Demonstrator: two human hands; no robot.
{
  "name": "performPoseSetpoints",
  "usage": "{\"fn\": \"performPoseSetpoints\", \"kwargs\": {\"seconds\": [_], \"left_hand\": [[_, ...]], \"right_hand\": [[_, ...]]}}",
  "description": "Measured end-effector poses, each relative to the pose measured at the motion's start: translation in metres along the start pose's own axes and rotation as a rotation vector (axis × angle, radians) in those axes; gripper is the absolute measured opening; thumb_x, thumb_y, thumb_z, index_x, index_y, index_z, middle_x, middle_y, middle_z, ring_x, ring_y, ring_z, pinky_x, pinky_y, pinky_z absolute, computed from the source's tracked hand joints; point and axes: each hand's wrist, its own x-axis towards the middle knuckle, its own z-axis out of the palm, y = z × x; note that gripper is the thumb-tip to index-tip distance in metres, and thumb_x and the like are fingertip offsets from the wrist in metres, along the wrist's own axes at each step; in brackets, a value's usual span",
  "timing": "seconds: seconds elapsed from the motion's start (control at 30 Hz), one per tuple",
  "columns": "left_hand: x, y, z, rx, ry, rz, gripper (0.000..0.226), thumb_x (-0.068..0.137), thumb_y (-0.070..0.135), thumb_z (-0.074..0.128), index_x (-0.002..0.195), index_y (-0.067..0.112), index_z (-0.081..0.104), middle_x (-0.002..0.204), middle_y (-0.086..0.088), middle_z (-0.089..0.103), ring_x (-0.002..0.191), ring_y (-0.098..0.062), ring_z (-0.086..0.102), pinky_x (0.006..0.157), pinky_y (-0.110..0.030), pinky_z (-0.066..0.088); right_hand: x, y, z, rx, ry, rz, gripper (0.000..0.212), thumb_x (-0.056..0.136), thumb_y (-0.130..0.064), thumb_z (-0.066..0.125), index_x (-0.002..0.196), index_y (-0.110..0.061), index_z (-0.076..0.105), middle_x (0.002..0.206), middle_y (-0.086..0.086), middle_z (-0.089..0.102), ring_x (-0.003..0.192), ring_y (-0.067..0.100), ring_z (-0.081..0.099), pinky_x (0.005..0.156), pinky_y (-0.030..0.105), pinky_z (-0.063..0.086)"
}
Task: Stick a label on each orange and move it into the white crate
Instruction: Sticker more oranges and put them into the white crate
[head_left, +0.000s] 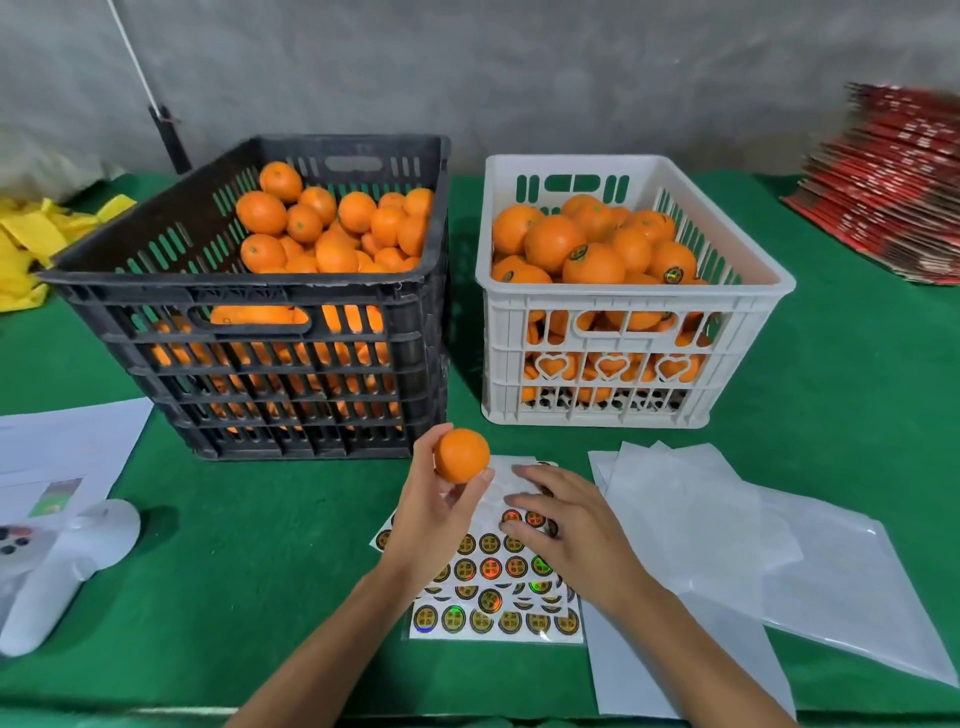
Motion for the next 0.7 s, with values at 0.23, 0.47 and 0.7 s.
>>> {"fn": "performPoseSetpoints", "kwargs": {"seconds": [0.23, 0.47, 0.7], "left_hand": [[0.0003, 0.0011, 0.0002, -0.017, 0.009, 0.008, 0.068, 0.084, 0.071, 0.071, 0.140, 0.053, 0.037, 0.116, 0.030, 0.056, 0.106, -0.008, 0.070, 0.085, -0.013, 0.054], [0.0012, -0.0015, -0.0003, -0.015, 0.008, 0.005, 0.069, 0.084, 0.072, 0.071, 0.141, 0.053, 0.037, 0.116, 0.030, 0.056, 0.106, -0.005, 0.069, 0.084, -0.011, 0.053], [0.0022, -0.0029, -0.0006, -0.018, 0.014, -0.001, 0.069, 0.083, 0.072, 0.072, 0.140, 0.052, 0.038, 0.123, 0.014, 0.058, 0.106, -0.012, 0.070, 0.084, -0.016, 0.055]], "right_hand": [[-0.0005, 0.0009, 0.0044, 0.118, 0.050, -0.032, 0.020, 0.093, -0.037, 0.074, 0.109, -0.026, 0.078, 0.141, -0.016, 0.059, 0.134, 0.004, 0.048, 0.115, 0.037, 0.035], [0.0010, 0.0066, 0.0041, 0.073, -0.069, 0.081, 0.070, 0.087, -0.069, 0.062, 0.143, -0.027, 0.060, 0.159, -0.016, 0.040, 0.149, 0.005, 0.031, 0.124, 0.036, 0.024], [0.0042, 0.0005, 0.0047, 0.084, 0.040, 0.067, 0.035, 0.091, -0.050, 0.072, 0.121, -0.032, 0.075, 0.143, -0.017, 0.057, 0.130, 0.008, 0.048, 0.113, 0.039, 0.036]]}}
